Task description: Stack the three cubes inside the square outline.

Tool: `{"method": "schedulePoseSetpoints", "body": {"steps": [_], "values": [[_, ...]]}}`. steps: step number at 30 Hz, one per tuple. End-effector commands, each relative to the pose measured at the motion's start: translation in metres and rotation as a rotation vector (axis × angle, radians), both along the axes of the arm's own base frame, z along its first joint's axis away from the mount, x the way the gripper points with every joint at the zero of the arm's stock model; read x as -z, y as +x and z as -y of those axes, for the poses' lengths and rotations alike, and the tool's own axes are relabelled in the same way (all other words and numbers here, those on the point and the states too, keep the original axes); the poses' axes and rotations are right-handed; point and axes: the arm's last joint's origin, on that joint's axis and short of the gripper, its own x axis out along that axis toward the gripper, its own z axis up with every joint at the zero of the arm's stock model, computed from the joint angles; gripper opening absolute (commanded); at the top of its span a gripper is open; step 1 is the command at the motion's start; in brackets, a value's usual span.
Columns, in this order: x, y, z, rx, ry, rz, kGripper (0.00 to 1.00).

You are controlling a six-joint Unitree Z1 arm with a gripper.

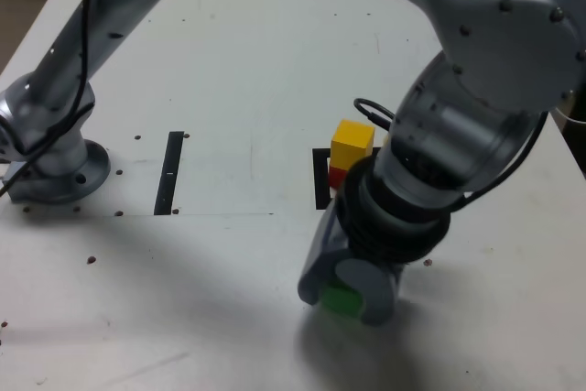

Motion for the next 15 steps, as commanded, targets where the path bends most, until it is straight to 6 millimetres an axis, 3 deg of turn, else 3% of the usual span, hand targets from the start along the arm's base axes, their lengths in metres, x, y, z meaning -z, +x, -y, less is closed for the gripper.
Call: {"method": "schedulePoseSetpoints", "body": {"steps": [1,9,15], "values": [[-0.022,-0.009,-0.007,0.01,0.004,0.017,0.35],[-0.084,-0.044,-0.041,0.011,0.014,0.095,0.35],[-0.11,-0.06,-0.083,-0.019,-0.002,0.122,0.35]]}}
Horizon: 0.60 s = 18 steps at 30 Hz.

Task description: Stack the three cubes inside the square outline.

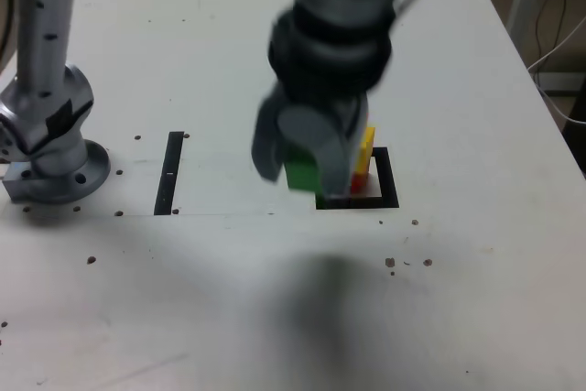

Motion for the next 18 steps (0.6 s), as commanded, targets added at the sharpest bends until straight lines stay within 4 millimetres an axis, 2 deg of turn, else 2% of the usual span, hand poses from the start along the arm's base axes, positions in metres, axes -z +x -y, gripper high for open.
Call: {"method": "schedulePoseSetpoints", "body": {"steps": [1,10,18], "values": [[-0.006,-0.005,-0.015,-0.005,0.002,-0.008,0.35],[-0.01,-0.001,-0.052,0.005,-0.028,-0.026,0.35],[-0.007,0.019,-0.072,0.034,-0.026,-0.024,0.35]]}}
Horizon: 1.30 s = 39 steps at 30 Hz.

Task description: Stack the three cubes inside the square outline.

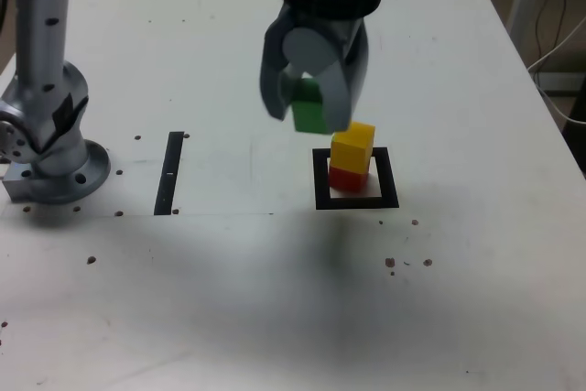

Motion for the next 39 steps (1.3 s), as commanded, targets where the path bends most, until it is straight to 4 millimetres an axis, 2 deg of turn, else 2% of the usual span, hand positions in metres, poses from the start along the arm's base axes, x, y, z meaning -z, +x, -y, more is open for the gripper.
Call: {"method": "schedulePoseSetpoints", "body": {"steps": [1,12,22,24,28,30,39], "values": [[0.006,0.008,-0.005,0.007,0.01,-0.028,0.35],[0.026,0.036,-0.017,0.029,0.043,-0.059,0.35],[0.035,0.045,-0.019,0.028,0.041,-0.061,0.35],[0.037,0.047,-0.018,0.029,0.039,-0.059,0.46],[0.04,0.049,-0.018,0.031,0.035,-0.056,0.85],[0.041,0.05,-0.018,0.031,0.033,-0.058,0.98],[0.04,0.048,-0.018,0.029,0.034,-0.061,1.0]]}}
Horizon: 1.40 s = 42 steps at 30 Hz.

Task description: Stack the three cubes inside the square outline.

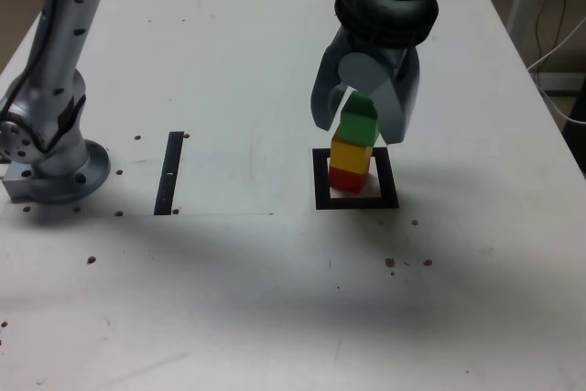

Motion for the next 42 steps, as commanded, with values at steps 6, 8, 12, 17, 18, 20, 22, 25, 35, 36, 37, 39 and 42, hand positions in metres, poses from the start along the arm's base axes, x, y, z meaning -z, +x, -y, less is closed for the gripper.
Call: {"method": "schedulePoseSetpoints", "body": {"steps": [6,8,12,17,18,20,22,25,35,36,37,39,42], "values": [[-0.016,-0.013,-0.005,-0.006,0.035,0.028,1.0],[-0.025,-0.021,-0.007,-0.011,0.051,0.047,1.0],[-0.042,-0.041,-0.011,-0.032,0.066,0.08,1.0],[-0.058,-0.068,-0.016,-0.07,0.067,0.106,1.0],[-0.06,-0.073,-0.017,-0.078,0.068,0.108,1.0],[-0.063,-0.087,-0.019,-0.101,0.069,0.109,1.0],[-0.064,-0.1,-0.021,-0.124,0.069,0.104,1.0],[-0.063,-0.119,-0.024,-0.158,0.072,0.092,1.0],[-0.032,-0.174,-0.037,-0.256,0.082,0.037,1.0],[-0.026,-0.181,-0.039,-0.27,0.076,0.03,1.0],[-0.021,-0.186,-0.04,-0.279,0.069,0.026,1.0],[-0.012,-0.195,-0.041,-0.295,0.055,0.02,1.0],[0.001,-0.205,-0.041,-0.321,0.035,0.018,1.0]]}}
